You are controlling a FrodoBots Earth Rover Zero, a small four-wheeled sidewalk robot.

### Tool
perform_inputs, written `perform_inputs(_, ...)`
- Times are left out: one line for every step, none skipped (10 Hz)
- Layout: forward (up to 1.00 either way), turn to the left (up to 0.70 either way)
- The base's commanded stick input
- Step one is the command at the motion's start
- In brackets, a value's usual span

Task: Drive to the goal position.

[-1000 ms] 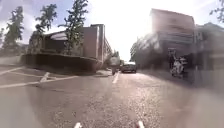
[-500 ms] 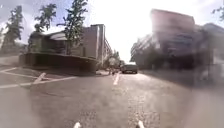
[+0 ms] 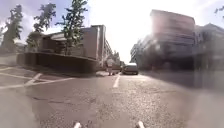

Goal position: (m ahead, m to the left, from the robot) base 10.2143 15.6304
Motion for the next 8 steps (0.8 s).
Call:
perform_inputs(0.7,0.0)
perform_inputs(0.7,0.0)
perform_inputs(0.7,0.0)
perform_inputs(0.7,0.0)
perform_inputs(0.7,0.0)
perform_inputs(0.7,0.0)
perform_inputs(0.7,0.0)
perform_inputs(0.7,0.0)
